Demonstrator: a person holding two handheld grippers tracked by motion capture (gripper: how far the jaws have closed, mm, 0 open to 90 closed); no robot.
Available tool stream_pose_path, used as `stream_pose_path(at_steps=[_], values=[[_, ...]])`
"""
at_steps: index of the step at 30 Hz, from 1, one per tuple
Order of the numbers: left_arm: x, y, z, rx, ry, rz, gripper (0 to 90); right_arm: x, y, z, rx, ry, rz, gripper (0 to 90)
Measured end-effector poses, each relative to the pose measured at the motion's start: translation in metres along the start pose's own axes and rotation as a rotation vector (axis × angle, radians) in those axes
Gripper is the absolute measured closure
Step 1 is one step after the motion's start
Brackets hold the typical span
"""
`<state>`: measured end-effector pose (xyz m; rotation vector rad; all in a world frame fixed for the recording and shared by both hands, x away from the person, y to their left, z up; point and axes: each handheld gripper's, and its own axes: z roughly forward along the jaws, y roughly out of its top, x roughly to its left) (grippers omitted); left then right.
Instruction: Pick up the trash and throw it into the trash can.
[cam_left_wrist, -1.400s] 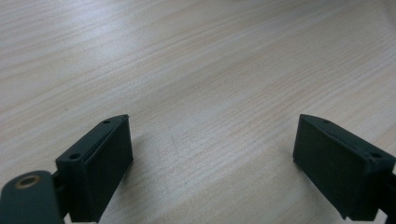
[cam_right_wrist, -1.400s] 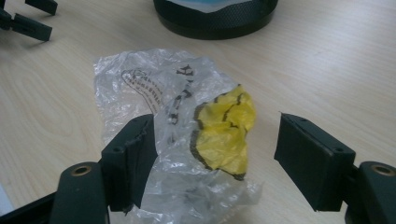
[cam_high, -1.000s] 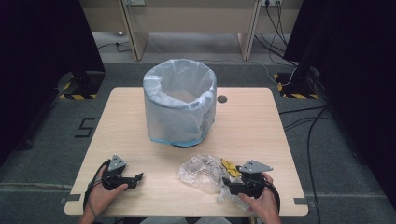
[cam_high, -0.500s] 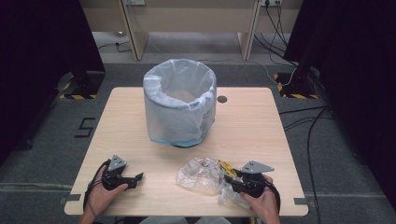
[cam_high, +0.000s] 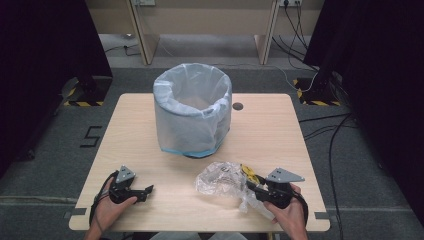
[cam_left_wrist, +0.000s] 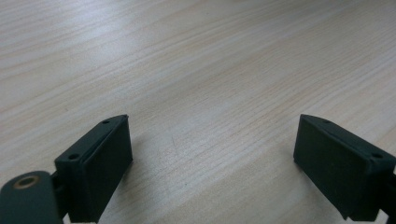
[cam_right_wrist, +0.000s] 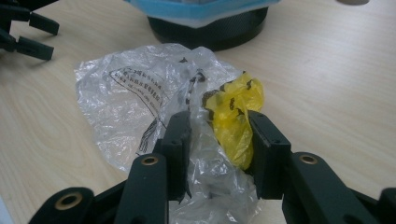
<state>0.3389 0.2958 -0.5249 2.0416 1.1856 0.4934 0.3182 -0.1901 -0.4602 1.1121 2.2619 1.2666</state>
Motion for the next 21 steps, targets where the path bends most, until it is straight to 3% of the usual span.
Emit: stream_pose_path(at_steps=[7, 14, 18, 21], values=[[0.000, 0.000, 0.000, 0.001, 0.000, 0.000, 10.4, -0.009, 0.017, -0.014, -0.042, -0.030, -0.020, 63.7], [0.000, 0.000, 0.000, 0.001, 0.000, 0.000, 10.4, -0.022, 0.031, -0.021, -0.050, -0.038, -0.019, 63.9], [0.000, 0.000, 0.000, 0.001, 0.000, 0.000, 10.4, -0.029, 0.044, -0.034, -0.056, -0.068, -0.033, 64.0], [0.000, 0.000, 0.000, 0.001, 0.000, 0.000, 10.4, -0.034, 0.050, -0.040, -0.070, -0.062, -0.029, 64.1]])
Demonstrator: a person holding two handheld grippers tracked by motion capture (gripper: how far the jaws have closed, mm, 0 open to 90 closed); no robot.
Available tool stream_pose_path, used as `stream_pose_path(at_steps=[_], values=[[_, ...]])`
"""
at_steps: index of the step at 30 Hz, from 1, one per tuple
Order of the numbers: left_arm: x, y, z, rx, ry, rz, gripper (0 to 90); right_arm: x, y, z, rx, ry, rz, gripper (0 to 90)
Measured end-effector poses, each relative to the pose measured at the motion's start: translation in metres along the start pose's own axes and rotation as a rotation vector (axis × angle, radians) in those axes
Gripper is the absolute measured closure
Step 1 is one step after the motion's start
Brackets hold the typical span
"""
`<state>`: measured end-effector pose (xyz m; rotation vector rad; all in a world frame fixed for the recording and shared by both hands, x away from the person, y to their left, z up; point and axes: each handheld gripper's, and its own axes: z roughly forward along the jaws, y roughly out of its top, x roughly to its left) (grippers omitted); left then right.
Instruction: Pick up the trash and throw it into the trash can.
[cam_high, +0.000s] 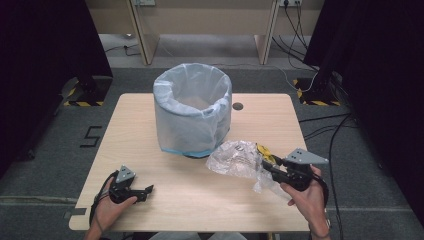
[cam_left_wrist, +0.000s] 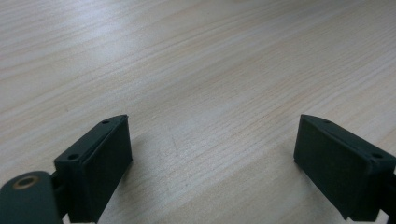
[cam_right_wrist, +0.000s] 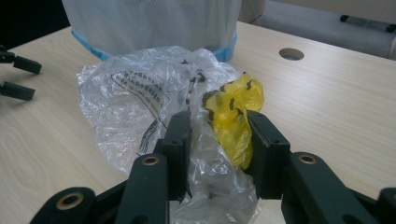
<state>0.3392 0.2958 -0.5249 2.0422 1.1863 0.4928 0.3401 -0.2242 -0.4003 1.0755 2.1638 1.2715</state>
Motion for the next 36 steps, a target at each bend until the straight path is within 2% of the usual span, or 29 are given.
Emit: stream_pose_path(at_steps=[8, 23, 29, 36], values=[[0.000, 0.000, 0.000, 0.001, 0.000, 0.001, 10.4, -0.008, 0.011, -0.006, -0.008, 0.008, -0.006, 64.1], [0.000, 0.000, 0.000, 0.000, -0.001, 0.000, 10.1, -0.037, 0.047, -0.022, -0.036, -0.085, -0.019, 64.3], [0.000, 0.000, 0.000, 0.001, -0.002, 0.001, 10.0, -0.052, 0.070, -0.035, -0.076, -0.114, -0.012, 64.4], [0.000, 0.000, 0.000, 0.001, -0.002, 0.001, 9.9, -0.063, 0.097, -0.042, -0.114, -0.141, -0.010, 64.6]])
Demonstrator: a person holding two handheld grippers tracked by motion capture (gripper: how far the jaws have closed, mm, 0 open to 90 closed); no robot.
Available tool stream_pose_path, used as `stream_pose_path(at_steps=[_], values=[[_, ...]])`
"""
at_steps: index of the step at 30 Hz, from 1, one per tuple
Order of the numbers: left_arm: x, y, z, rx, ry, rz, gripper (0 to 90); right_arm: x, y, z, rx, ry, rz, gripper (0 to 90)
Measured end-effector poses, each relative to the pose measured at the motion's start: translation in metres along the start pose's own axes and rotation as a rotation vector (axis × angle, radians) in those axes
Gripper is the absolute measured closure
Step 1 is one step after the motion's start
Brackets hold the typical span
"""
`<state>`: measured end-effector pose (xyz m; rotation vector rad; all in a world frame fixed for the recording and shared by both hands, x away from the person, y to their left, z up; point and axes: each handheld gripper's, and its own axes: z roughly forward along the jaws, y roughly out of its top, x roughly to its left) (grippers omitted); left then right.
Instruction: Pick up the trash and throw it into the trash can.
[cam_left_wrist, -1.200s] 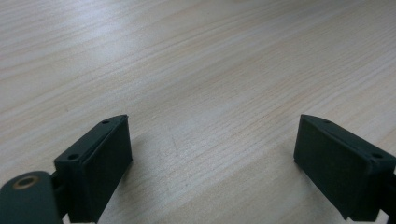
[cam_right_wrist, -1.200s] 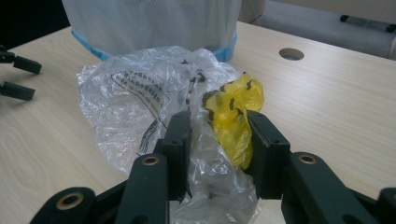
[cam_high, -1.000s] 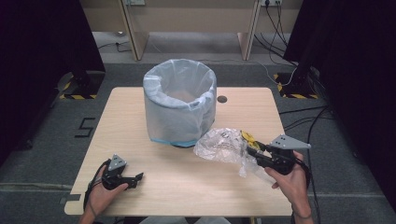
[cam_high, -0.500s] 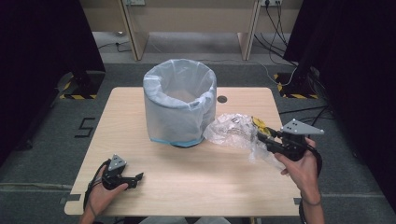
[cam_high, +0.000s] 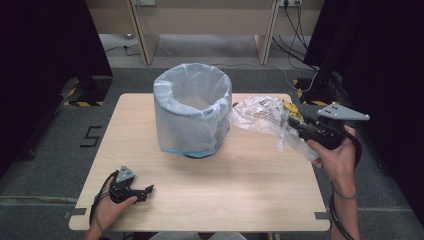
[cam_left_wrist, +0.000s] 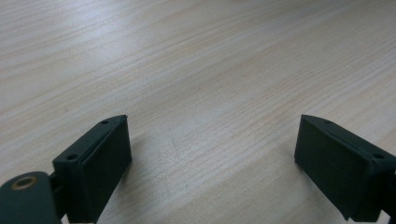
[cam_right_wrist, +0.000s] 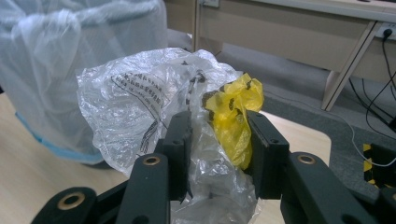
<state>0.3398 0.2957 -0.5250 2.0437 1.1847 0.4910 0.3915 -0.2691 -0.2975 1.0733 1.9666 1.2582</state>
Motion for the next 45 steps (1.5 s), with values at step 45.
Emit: stream_pose_path(at_steps=[45], values=[[0.000, 0.000, 0.000, 0.007, -0.004, 0.002, 9.8, 0.044, 0.134, 0.058, -0.029, 0.148, -0.091, 64.8]])
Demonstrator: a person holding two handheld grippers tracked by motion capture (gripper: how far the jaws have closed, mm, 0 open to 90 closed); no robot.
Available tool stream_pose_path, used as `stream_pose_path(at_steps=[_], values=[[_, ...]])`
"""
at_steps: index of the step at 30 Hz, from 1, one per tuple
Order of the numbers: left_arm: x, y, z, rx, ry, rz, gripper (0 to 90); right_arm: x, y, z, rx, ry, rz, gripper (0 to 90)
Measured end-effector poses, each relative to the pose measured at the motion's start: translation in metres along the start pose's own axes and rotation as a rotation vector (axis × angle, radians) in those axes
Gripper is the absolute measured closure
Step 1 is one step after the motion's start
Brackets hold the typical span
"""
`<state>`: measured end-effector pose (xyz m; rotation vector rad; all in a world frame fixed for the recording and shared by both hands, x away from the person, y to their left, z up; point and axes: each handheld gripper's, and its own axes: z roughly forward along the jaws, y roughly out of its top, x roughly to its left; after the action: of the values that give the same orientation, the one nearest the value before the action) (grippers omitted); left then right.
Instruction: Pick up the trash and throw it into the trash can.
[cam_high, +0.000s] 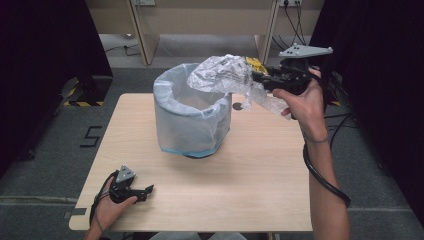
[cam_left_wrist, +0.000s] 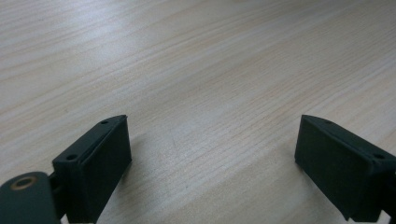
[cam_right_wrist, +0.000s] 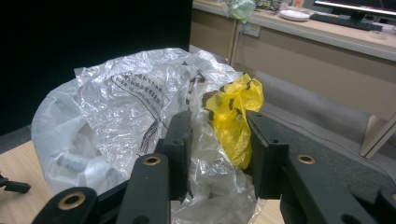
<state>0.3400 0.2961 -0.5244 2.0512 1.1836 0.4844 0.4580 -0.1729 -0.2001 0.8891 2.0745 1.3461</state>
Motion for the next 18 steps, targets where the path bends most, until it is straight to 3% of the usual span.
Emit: stream_pose_path(at_steps=[18], values=[[0.000, 0.000, 0.000, 0.000, -0.001, -0.002, 9.9, 0.027, 0.029, 0.057, 0.099, 0.038, -0.059, 64.6]])
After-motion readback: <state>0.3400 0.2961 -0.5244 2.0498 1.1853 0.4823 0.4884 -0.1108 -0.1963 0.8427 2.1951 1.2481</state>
